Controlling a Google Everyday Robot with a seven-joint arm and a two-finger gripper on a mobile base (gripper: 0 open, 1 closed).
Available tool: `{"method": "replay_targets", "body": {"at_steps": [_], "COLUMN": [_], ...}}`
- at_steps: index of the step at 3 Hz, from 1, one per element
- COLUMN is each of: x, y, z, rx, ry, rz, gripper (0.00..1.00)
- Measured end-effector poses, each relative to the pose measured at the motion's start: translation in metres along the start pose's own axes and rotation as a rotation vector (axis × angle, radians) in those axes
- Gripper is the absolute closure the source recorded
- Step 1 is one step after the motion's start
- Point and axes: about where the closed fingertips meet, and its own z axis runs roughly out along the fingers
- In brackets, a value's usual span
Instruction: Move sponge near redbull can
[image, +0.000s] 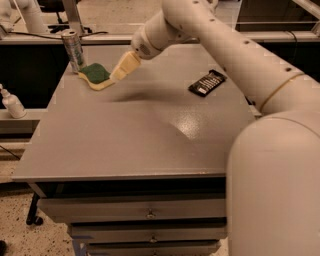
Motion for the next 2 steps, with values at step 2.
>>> {"method": "replay_targets", "body": {"at_steps": [2], "x": [0.057], "y": [-0.007], "z": [-0.081], "rx": [0.081], "ry": [0.015], "rz": [-0.084], "gripper": [0.0]}}
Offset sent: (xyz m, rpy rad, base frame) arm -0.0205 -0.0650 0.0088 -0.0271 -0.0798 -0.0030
